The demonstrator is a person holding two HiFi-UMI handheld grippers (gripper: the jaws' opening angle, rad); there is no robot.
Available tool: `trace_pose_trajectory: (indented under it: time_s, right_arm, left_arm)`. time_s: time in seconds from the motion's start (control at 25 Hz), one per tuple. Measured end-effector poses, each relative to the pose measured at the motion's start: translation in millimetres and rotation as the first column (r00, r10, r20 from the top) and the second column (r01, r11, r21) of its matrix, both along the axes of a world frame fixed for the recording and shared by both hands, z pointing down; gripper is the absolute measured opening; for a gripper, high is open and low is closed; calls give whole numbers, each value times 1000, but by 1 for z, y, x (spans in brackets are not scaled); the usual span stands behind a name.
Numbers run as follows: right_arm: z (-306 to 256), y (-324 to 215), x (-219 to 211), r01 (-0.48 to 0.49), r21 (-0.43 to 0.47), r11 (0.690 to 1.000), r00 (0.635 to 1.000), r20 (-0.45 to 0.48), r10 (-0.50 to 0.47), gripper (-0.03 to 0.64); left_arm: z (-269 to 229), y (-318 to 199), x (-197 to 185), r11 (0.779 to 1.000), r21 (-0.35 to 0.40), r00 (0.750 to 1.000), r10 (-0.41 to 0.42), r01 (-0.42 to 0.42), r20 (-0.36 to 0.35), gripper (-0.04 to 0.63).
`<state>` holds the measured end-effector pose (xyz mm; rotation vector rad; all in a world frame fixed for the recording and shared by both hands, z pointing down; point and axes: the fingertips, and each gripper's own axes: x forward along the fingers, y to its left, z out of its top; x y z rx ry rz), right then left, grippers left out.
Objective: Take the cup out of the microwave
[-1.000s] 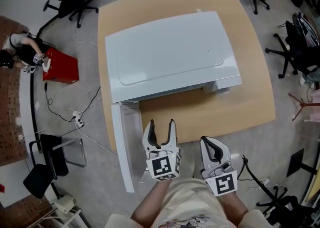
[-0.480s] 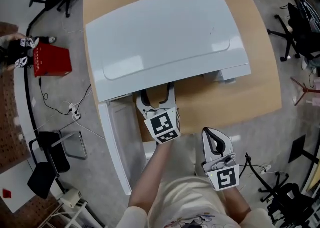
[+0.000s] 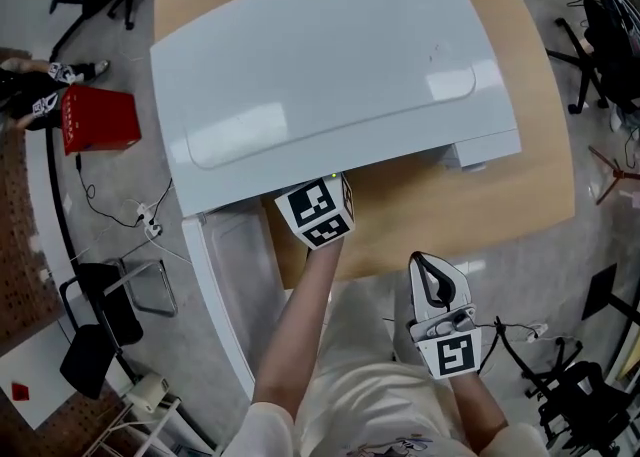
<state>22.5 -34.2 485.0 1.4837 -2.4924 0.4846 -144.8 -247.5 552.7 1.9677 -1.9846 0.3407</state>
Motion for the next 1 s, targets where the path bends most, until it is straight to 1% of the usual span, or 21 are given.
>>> trace_pose_trajectory:
  time_s: [0.04, 0.08, 0.2, 0.52, 0.72, 0.76, 0.8, 1.0]
  right_arm:
    - [3, -5, 2, -4, 4, 1000, 1000, -3, 4, 6]
    - [6, -11, 3, -8, 11, 1000, 1000, -5, 8, 6]
    - [9, -28, 5, -15, 40, 999, 1000, -10, 16, 6]
    - [14, -59, 1, -31, 83, 996, 999, -8, 31, 6]
    - [15, -63, -3, -32, 80, 996, 999, 0, 32, 6]
    - [15, -63, -4, -31, 80, 996, 1000, 2, 31, 6]
    - [14, -62, -5, -30, 80, 996, 1000, 4, 29, 6]
    - [13, -55, -10, -14, 75, 997, 1000, 4, 14, 6]
  left_arm:
    - [5, 0, 0, 1000, -8, 1000, 1, -1, 1, 426]
    - [2, -3, 0, 1000, 0, 1000, 5, -5, 11, 427]
    - [-14, -13, 1, 999, 42, 999, 15, -17, 42, 431]
    - [-2, -20, 2, 1000, 24, 999, 14, -16, 51, 439]
    - [9, -28, -1, 1000, 4, 998, 14, -15, 66, 440]
    - [11, -29, -2, 1000, 1, 997, 15, -15, 71, 433]
    - [12, -29, -3, 1000, 0, 997, 16, -16, 76, 400]
    - [11, -21, -1, 999, 2, 995, 32, -32, 93, 398]
